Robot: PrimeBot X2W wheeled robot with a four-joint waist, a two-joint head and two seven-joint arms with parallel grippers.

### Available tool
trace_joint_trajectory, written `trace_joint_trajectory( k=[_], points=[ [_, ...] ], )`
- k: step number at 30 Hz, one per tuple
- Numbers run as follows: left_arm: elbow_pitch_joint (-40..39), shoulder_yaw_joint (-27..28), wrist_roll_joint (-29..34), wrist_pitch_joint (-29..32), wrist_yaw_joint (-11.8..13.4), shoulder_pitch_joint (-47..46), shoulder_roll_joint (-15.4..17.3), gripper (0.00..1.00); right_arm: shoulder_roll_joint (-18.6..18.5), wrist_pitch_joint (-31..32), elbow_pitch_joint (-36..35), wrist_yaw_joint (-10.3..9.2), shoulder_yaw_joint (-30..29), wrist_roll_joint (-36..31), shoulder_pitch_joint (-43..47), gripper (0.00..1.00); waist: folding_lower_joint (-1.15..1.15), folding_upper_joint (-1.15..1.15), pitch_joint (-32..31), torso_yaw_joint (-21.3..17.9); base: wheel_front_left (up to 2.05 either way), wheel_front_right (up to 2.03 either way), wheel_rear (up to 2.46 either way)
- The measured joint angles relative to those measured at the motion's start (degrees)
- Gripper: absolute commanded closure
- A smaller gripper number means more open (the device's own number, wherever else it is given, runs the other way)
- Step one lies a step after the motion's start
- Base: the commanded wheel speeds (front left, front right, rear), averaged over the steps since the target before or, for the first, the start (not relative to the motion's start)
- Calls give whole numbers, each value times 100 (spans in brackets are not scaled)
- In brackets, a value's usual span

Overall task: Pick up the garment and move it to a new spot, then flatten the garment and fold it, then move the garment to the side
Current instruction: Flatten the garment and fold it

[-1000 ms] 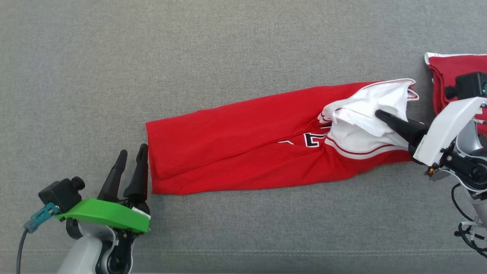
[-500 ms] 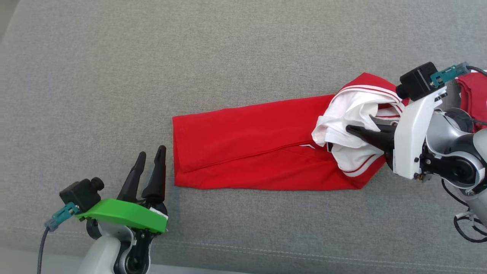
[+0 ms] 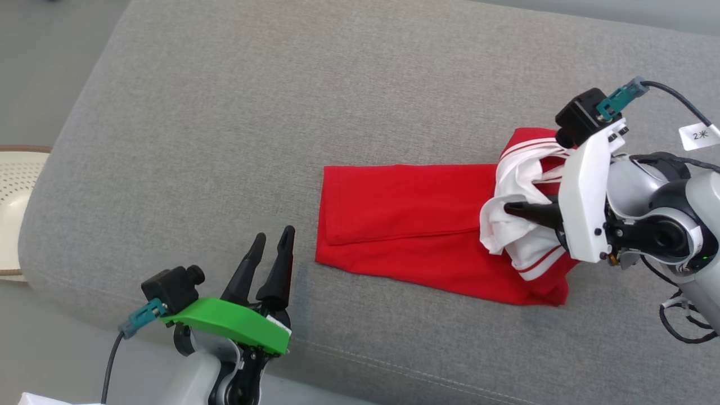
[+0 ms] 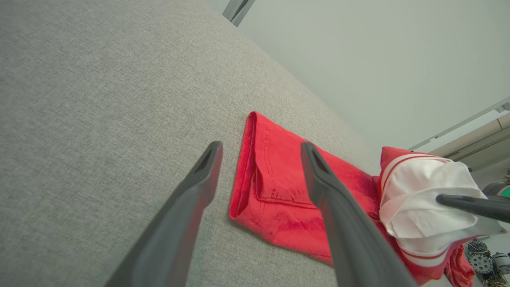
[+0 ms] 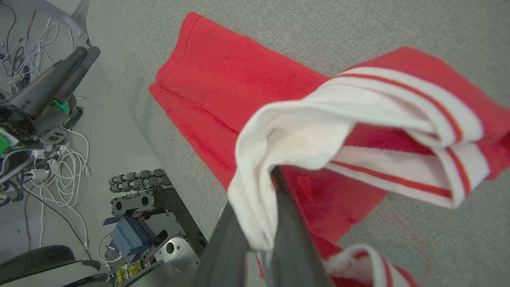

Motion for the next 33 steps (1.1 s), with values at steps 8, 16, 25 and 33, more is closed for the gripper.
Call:
trace_joint_trajectory(
  k=[8, 16, 25, 33],
  points=[
    [-35, -104, 8, 0, 0, -25, -13, 0, 621, 154, 47, -261, 167, 103, -106, 100, 0, 0, -147, 539, 0, 0, 0],
    [-176, -126, 49, 0, 0, -35, -40, 0, 929, 211, 266, -399, 388, 74, -108, 100, 0, 0, -206, 958, 0, 0, 0],
    [-261, -60, 49, 0, 0, -28, -82, 0, 1120, 156, 656, -449, 448, -105, -257, 100, 0, 0, -166, 1075, 0, 0, 0],
    [-325, -3, 49, 0, 0, -10, -92, 0, 1230, 70, 932, -449, 481, -231, -371, 100, 0, 0, -142, 1093, 0, 0, 0]
  ],
)
